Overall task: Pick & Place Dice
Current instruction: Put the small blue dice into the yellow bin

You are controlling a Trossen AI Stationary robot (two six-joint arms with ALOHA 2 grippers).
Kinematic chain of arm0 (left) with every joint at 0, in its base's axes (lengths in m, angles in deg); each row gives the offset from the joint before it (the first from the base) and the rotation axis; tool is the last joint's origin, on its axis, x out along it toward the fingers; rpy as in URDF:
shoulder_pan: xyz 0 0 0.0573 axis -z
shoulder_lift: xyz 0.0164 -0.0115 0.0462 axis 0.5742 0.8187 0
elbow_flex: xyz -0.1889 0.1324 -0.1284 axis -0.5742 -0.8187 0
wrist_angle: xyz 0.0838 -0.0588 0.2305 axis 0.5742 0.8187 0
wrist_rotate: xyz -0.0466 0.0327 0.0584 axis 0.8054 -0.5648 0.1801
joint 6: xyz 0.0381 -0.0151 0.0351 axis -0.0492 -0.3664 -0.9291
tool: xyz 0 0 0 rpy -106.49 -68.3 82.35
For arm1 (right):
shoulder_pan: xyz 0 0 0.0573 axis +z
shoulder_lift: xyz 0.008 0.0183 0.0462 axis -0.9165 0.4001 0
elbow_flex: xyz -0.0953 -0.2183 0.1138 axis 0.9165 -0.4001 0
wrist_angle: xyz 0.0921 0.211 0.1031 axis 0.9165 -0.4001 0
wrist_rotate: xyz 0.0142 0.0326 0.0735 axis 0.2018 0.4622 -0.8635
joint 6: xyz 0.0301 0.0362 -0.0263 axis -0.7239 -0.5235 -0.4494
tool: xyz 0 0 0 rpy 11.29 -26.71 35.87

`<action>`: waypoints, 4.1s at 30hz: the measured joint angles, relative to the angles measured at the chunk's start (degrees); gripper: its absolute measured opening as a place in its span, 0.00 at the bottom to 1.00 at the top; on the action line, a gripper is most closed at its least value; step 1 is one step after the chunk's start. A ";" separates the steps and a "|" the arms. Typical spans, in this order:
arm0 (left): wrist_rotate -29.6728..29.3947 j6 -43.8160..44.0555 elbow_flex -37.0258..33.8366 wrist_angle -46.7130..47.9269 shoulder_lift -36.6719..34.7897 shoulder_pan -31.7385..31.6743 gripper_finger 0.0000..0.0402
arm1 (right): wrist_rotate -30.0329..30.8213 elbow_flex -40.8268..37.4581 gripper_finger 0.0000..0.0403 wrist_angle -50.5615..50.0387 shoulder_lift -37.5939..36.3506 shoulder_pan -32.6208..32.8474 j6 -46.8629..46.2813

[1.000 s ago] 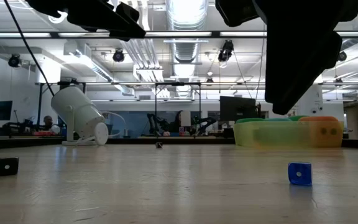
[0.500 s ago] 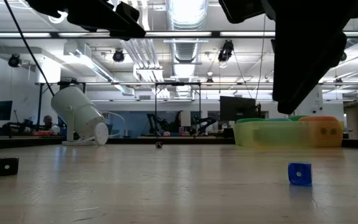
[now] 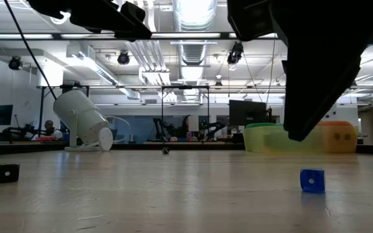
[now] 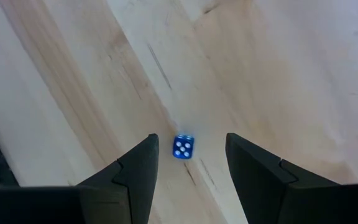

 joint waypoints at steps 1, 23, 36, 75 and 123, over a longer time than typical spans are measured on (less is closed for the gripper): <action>0.00 -0.20 0.00 0.00 0.00 0.00 0.53 | -0.22 -0.29 0.45 0.85 0.02 -0.02 0.13; 0.00 -0.38 -0.02 0.07 0.00 -0.04 0.53 | -1.04 1.38 0.45 1.69 5.70 0.62 1.90; 0.00 -0.22 -0.02 0.09 0.00 -0.04 0.53 | -1.13 1.29 0.35 1.33 5.81 0.62 2.15; 0.00 -1.52 -0.02 -0.11 0.00 -0.04 0.53 | 18.23 1.13 0.12 -15.02 -10.76 -2.13 2.88; -5.81 -0.27 -0.02 -1.44 0.00 -0.04 0.53 | 16.66 -35.38 0.19 -1.16 -36.75 -57.65 16.33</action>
